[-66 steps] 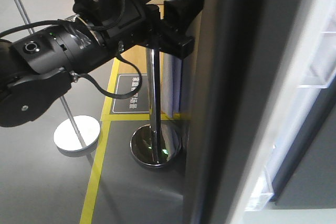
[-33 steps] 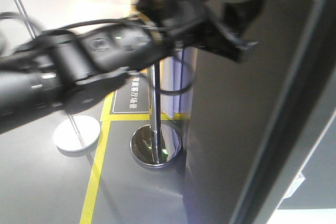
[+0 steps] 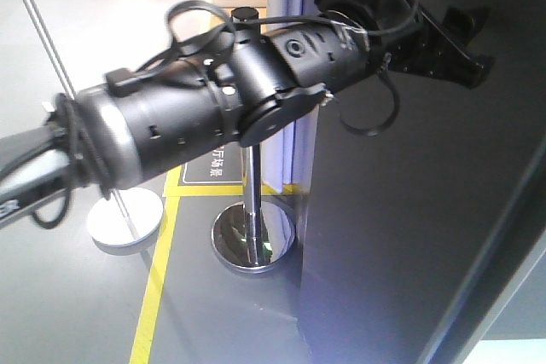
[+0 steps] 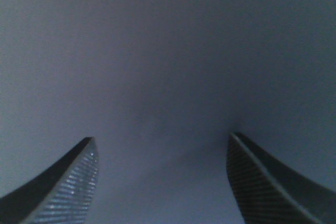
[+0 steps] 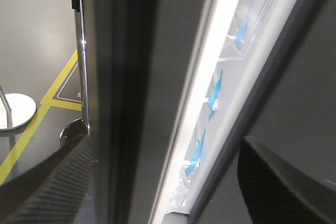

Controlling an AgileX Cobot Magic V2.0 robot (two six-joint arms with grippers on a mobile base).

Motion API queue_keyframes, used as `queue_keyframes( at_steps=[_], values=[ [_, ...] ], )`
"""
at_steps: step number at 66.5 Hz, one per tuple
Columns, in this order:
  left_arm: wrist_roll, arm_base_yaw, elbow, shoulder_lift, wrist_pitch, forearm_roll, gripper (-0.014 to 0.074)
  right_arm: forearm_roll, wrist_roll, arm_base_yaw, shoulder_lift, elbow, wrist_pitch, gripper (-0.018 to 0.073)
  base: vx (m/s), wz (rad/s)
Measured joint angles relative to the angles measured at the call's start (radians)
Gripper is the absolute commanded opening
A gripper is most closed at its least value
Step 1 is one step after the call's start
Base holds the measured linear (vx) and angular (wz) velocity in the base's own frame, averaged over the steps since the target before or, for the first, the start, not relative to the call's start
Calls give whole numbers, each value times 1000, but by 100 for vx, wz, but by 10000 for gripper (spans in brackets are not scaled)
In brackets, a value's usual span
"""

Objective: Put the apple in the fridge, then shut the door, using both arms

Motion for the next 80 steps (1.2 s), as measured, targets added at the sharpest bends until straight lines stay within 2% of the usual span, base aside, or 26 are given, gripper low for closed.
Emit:
queue_keyframes(
  at_steps=[15,25,44,54,66,80],
  values=[
    [0,-3,-18,-35,85,0,503,0,0,0,0,0,0,546,0,0],
    [0,-4,-20,-107,192,15,503,0,0,0,0,0,0,546,0,0],
    [12,-4,-21,-197,594,168,503,0,0,0,0,0,0,546,0,0],
    [18,26,-17,-226,749,184,503,0,0,0,0,0,0,546,0,0],
    [5,90,106,-336,772,186,503,0,0,0,0,0,0,546,0,0],
    [-16,148,396,-586,677,128,503,0,0,0,0,0,0,546,0,0]
  ],
)
